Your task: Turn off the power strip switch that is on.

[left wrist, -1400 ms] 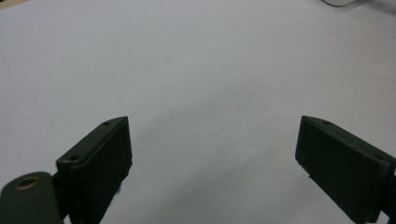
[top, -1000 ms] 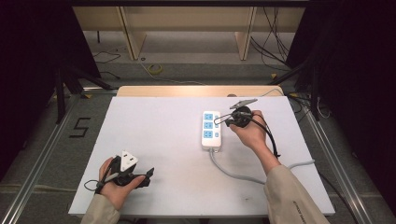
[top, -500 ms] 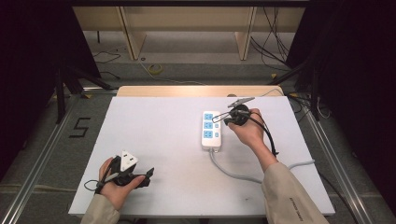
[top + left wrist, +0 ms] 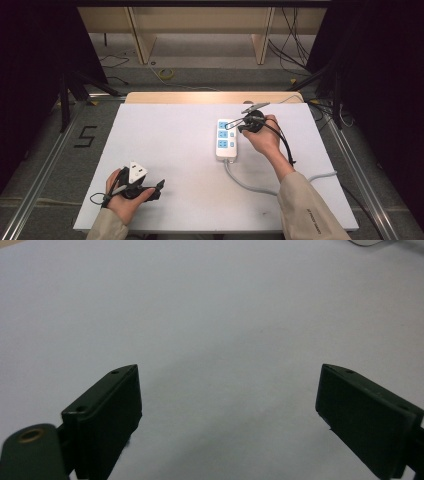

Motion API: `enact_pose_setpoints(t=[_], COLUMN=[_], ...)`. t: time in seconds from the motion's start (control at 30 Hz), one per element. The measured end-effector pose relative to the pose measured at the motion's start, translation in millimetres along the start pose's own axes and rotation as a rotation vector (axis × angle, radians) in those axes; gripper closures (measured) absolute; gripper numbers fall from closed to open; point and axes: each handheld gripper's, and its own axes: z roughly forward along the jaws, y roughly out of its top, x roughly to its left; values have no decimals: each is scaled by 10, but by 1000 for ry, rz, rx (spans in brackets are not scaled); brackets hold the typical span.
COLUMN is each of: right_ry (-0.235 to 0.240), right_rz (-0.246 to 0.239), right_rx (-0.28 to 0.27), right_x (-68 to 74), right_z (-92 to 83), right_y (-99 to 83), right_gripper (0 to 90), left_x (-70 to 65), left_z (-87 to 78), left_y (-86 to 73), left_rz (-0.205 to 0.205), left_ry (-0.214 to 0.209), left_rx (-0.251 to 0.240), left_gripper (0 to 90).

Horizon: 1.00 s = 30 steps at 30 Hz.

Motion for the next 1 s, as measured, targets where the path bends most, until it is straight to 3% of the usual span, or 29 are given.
enact_pose_setpoints(t=[1.0], right_ry=[-4], right_rz=[-8], right_rx=[7], right_x=[29], right_z=[73], right_y=[173], right_gripper=[900], left_x=[3], left_z=[-1], left_y=[1], left_rz=[3], left_ry=[3], left_rx=[1], left_gripper=[111])
